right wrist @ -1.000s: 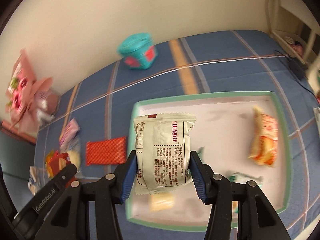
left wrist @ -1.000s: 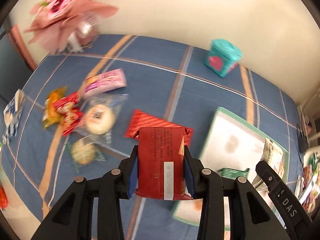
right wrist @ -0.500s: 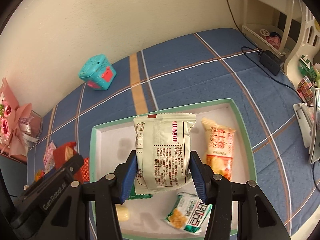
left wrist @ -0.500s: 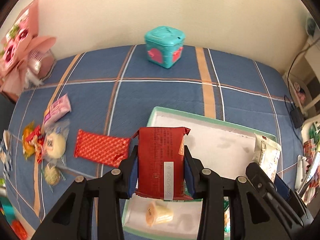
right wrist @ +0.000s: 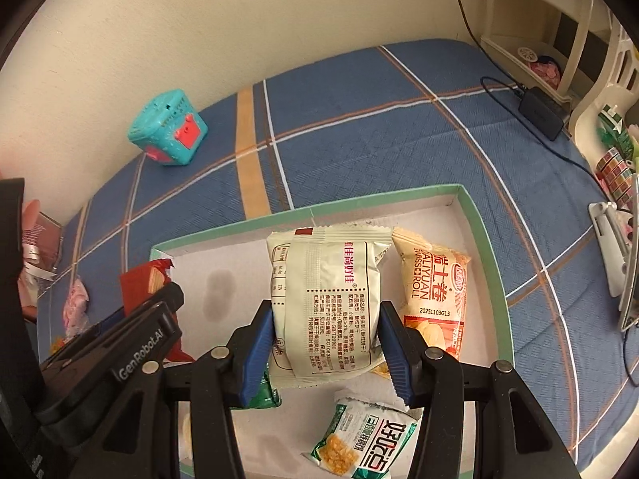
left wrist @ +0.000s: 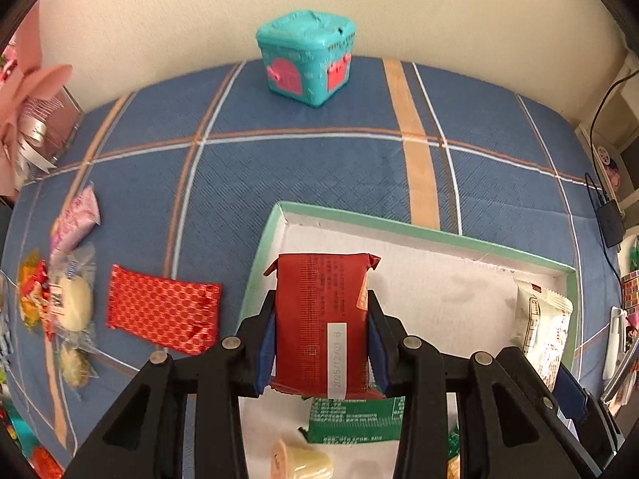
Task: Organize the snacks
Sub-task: 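Open both grippers to release the red box and bread pack into the tray, then withdraw both grippers from the tray toward the remaining snacks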
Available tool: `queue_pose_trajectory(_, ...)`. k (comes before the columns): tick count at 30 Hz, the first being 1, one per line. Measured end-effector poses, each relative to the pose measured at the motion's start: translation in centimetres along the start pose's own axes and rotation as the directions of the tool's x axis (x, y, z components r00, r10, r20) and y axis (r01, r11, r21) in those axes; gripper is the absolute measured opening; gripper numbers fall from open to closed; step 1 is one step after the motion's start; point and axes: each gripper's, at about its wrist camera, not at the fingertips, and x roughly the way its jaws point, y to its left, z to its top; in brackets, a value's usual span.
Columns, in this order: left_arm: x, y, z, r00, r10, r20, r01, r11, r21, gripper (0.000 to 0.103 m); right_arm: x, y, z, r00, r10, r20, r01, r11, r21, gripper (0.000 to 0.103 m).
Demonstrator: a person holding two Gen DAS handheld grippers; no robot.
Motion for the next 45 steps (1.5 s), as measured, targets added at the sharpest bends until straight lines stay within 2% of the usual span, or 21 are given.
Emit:
queue_pose_trajectory(4,1.5,0.0,-0.2,0.999,-0.021,-0.031,0.020,1.000,-0.009,0.041,0.9,-0.2,-0.2,1.000,-0.011,-0.026,0.011,1.000,0.006,0.054)
queue_pose_trajectory(10,1.9,0.0,-0.2,0.999,-0.038,-0.038,0.038,0.999,-0.011,0.041,1.6,-0.1,-0.4,0.999,-0.025,-0.043,0.024,1.000,-0.004,0.054)
queue_pose_trajectory(19,-0.5,1.2,-0.4,0.998,-0.066,-0.017,0.066,0.997,-0.035,0.041,1.4,0.0,-0.6,0.998,-0.028,-0.050,0.028,0.999,-0.016,0.055)
queue_pose_trajectory(26,-2.5,4.0,-1.7,0.998,-0.069,0.015,0.070,0.993,-0.099,0.043,0.8,0.2,-0.8,0.997,-0.052,-0.058,0.050,0.998,-0.047,0.060)
queue_pose_trajectory(32,-3.6,7.0,-3.7,0.998,-0.052,0.038,0.058,0.985,-0.164,0.052,0.0,1.1,-1.6,0.997,-0.050,-0.064,0.044,0.995,-0.092,0.068)
queue_pose_trajectory(37,-4.4,9.1,-5.8,0.998,-0.022,0.061,0.033,0.979,-0.200,0.066,-0.2,1.8,-2.7,0.996,-0.062,-0.066,0.054,0.992,-0.115,0.076)
queue_pose_trajectory(45,-5.1,11.3,-7.9,0.997,0.015,0.077,0.002,0.977,-0.214,0.068,-1.1,2.8,-4.5,0.995,-0.077,-0.068,0.067,0.987,-0.143,0.076)
